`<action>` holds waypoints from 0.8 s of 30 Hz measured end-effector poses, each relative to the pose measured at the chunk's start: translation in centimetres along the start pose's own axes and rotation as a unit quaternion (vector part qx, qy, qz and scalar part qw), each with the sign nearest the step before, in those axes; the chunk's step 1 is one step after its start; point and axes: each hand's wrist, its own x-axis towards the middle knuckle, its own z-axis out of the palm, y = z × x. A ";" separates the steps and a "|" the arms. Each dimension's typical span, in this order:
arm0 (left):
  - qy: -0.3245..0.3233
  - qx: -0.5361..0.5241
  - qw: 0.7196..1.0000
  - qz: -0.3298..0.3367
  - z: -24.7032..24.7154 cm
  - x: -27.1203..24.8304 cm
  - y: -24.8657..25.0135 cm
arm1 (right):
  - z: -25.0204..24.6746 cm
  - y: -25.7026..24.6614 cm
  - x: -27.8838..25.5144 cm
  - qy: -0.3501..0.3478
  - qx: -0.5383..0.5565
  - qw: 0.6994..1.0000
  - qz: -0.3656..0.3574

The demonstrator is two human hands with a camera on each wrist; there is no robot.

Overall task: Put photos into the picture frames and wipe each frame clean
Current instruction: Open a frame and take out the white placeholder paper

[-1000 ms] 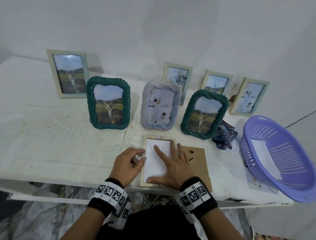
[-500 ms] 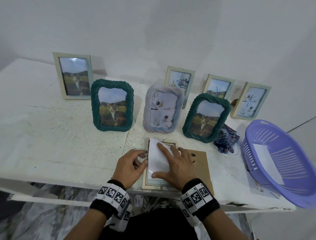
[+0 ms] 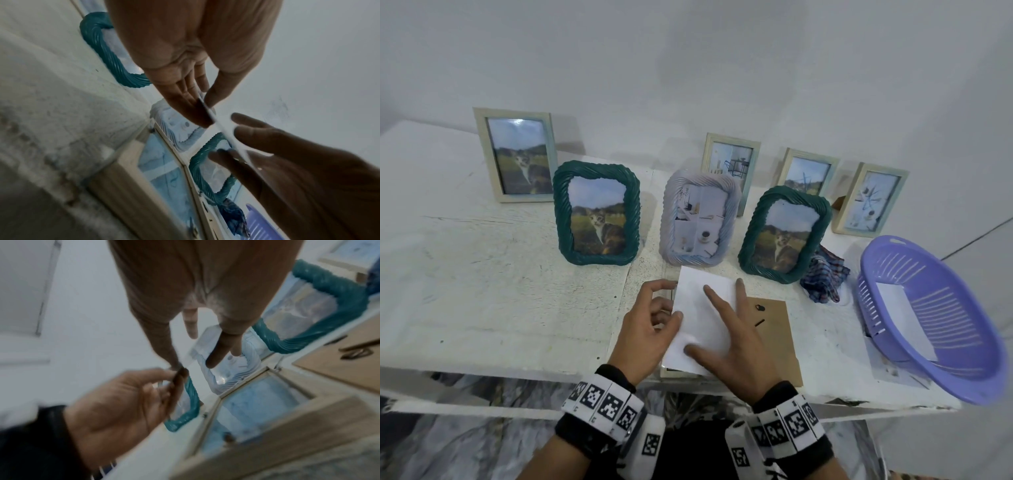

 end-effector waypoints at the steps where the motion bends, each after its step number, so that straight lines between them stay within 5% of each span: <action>1: 0.013 0.002 1.000 -0.003 0.1 0.0 -0.3 | -0.3 -0.3 -0.3 0.019 0.024 1.000 0.001; 6: -0.003 0.079 0.997 -0.019 0.6 -0.2 0.5 | -1.1 -2.0 -1.2 0.047 0.293 0.955 -0.012; 8: -0.039 0.095 0.994 -0.026 0.8 -0.4 1.4 | -1.3 -2.6 -1.4 0.056 0.297 0.953 -0.013; 12: -0.116 -0.083 0.986 -0.085 1.1 -0.6 3.9 | -1.1 -2.2 -1.5 0.048 0.292 0.955 -0.030; 19: -0.026 -0.155 0.980 -0.122 1.9 0.1 3.4 | -1.5 0.1 -1.4 0.150 0.145 0.978 -0.011; 24: -0.039 -0.214 0.965 -0.144 3.4 1.0 3.2 | -2.5 2.1 -3.0 0.081 0.313 0.945 0.057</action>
